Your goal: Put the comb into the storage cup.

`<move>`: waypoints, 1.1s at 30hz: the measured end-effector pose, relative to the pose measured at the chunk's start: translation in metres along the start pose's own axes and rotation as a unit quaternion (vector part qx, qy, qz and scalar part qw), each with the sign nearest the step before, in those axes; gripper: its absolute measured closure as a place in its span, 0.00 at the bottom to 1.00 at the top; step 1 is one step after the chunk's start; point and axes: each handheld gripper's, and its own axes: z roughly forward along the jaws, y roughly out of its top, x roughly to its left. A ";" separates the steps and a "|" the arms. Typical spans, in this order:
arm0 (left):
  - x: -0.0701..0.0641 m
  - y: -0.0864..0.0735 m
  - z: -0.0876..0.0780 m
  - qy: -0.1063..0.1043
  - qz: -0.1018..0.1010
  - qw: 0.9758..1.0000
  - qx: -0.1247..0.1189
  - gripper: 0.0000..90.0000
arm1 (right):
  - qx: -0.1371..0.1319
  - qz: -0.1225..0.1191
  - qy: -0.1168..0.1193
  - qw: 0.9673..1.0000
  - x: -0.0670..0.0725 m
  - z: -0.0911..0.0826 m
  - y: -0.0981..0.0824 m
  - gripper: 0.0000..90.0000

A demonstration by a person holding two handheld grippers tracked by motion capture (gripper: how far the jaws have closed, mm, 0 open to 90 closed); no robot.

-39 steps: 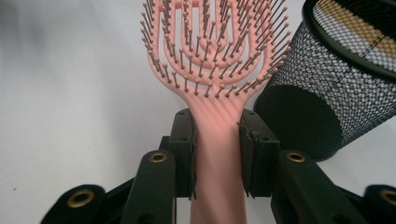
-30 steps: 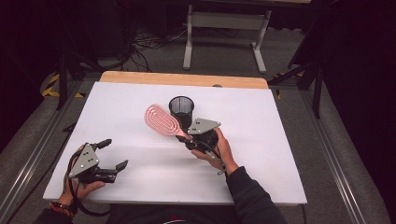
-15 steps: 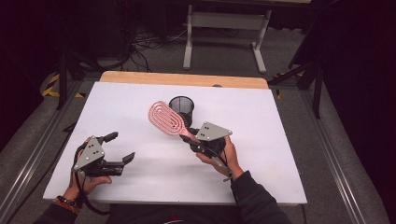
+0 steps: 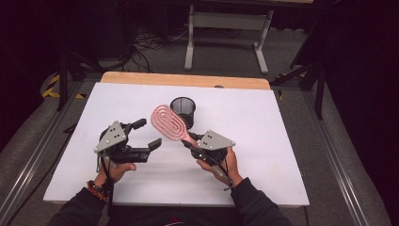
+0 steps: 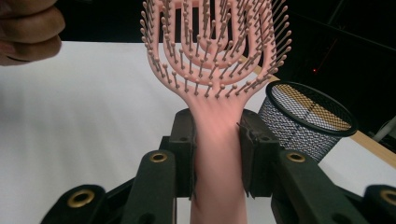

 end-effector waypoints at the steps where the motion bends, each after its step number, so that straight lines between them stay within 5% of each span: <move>1: -0.001 0.001 0.004 0.001 -0.003 1.000 0.000 0.15 | -0.001 0.002 0.000 1.000 0.001 0.001 -0.001 0.77; 7: -0.002 0.004 0.025 0.020 -0.029 0.999 0.005 0.16 | -0.009 -0.005 -0.017 1.000 0.005 0.003 -0.005 0.77; 10: -0.003 0.005 0.032 0.046 -0.033 0.998 0.009 0.19 | -0.012 -0.009 -0.023 1.000 0.007 0.004 -0.007 0.77; 21: -0.008 0.005 0.040 0.041 -0.044 0.998 -0.025 0.47 | -0.019 -0.013 -0.040 0.999 0.012 0.007 -0.012 0.77; 33: -0.007 0.008 0.042 0.032 -0.057 0.997 -0.038 0.55 | -0.020 -0.007 -0.046 0.999 0.012 0.007 -0.013 0.77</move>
